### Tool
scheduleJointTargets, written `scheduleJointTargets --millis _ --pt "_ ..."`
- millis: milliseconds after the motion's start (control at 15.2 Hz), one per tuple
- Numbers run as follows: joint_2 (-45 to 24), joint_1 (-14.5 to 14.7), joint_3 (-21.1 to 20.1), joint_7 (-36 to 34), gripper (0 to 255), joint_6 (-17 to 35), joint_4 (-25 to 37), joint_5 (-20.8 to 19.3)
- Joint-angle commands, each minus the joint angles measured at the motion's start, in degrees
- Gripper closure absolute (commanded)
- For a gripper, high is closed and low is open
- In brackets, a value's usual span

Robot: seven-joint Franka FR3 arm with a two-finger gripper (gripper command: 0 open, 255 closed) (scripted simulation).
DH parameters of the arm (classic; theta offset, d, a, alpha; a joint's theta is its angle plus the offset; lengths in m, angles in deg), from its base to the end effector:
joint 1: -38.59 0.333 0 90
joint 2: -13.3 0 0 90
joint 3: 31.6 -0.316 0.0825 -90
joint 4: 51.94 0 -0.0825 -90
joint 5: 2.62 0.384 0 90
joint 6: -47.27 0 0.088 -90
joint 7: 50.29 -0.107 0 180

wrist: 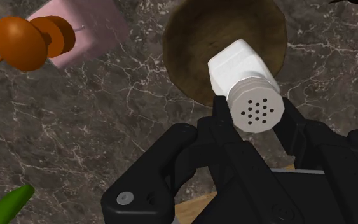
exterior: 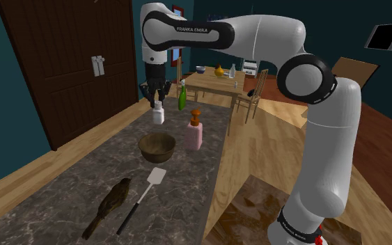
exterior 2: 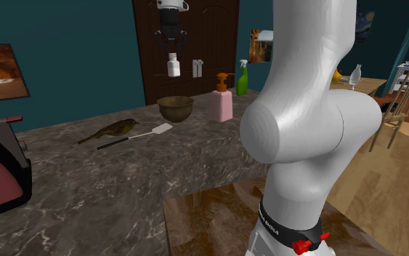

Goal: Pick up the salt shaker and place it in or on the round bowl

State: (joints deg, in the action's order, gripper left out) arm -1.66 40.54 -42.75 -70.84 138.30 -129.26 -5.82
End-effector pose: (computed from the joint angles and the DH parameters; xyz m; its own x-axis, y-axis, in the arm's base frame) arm 0.6212 0.1218 0.5778 0.9909 -0.1342 -0.0139 -0.1341 -0.9909 0.0115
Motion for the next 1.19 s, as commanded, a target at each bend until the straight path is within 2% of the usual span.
scheduleJointTargets --millis 0,1122 --pt "-0.5 0.0 0.0 0.0 255 1.2 -0.7 -0.1" --pt "0.2 -0.5 0.2 -0.1 255 14.6 -14.8 0.0"
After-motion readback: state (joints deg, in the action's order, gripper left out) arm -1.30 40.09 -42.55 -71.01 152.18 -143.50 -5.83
